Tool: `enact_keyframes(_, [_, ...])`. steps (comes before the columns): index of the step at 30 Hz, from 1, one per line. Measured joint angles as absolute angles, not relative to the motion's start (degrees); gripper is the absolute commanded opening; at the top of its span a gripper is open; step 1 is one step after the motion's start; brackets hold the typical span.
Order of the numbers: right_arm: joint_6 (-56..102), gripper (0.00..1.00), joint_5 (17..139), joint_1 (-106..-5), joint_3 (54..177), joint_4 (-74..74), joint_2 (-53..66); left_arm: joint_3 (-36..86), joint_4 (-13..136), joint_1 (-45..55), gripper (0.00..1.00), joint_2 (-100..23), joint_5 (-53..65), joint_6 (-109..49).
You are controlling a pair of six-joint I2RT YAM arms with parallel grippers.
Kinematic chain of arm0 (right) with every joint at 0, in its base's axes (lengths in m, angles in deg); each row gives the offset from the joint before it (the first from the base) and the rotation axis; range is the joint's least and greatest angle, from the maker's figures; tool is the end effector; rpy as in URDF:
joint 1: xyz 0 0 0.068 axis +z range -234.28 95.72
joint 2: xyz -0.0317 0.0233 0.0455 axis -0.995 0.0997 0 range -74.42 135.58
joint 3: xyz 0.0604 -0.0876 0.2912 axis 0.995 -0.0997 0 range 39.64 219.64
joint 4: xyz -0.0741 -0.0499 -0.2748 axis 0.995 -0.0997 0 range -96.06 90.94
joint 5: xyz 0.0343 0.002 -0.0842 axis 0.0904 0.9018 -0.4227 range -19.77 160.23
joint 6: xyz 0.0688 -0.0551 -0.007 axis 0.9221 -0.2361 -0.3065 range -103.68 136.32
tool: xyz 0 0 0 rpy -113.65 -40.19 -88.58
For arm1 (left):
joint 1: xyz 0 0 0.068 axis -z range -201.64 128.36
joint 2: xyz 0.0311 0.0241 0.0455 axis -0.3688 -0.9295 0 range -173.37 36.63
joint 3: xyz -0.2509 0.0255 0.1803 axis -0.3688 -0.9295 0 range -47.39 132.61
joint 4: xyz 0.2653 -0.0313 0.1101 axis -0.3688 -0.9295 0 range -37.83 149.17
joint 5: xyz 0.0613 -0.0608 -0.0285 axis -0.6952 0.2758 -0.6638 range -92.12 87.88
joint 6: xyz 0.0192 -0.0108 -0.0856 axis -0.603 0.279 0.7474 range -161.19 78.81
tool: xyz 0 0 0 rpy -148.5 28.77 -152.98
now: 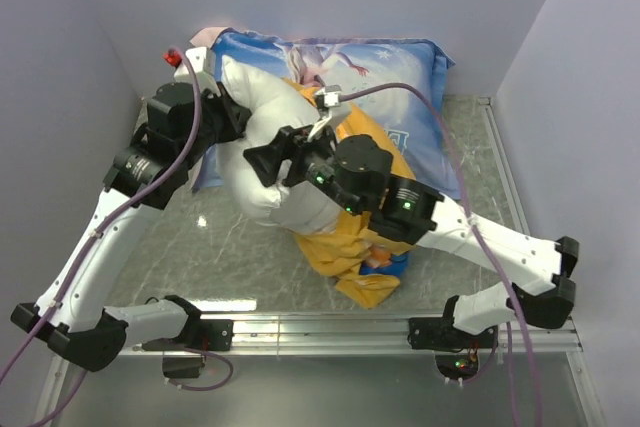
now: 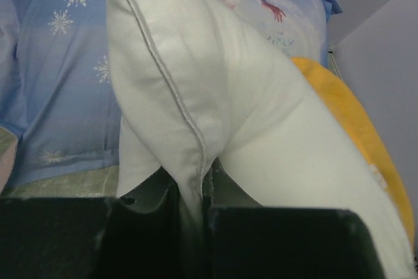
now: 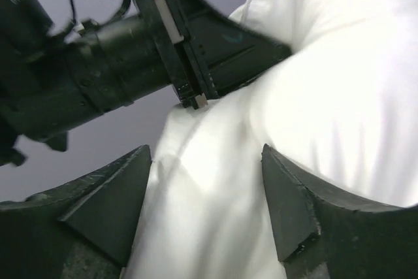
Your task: Remove the pillowcase from the pillow
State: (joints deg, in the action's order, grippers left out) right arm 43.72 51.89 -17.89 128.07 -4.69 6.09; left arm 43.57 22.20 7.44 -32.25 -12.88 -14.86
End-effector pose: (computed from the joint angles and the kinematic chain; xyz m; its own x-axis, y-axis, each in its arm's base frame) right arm 0.1758 0.3401 0.5147 -0.3282 0.3400 -0.8813 -0.6676 0.5765 0.4710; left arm 0.2593 -0.1276 0.5152 -0.3431 -0.3078 -0.8874 0.1870 0.9035 -0.3857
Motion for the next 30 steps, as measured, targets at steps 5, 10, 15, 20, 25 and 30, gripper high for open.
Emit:
enact_keyframes(5, [42.95, 0.78, 48.89, -19.07, 127.04, -12.78, -1.14, 34.15, 25.65, 6.94, 0.0, -28.8, -11.33, -16.15])
enact_keyframes(10, [44.48, 0.79, 46.38, -29.23, 122.12, -18.87, -9.51, 26.11, 24.14, 6.83, 0.02, -27.86, -11.61, -16.0])
enact_keyframes(15, [46.19, 0.83, 47.4, -43.0, 112.46, -22.09, -15.66, 17.67, 23.2, 5.34, 0.51, -27.23, -11.24, -14.45])
enact_keyframes(20, [45.97, 0.85, 54.38, -51.11, 108.75, -22.83, -13.51, 8.36, 23.29, 4.33, 0.77, -25.39, -9.89, -11.69])
enact_keyframes(25, [43.91, 0.86, 63.32, -52.73, 108.79, -21.58, -5.21, 4.97, 23.4, 4.42, 0.82, -23.21, -8.44, -9.99])
enact_keyframes(30, [41.66, 0.84, 68.37, -52.07, 109.95, -21.89, 3.34, 4.97, 24.93, 4.42, 0.99, -20.93, -6.63, -9.13])
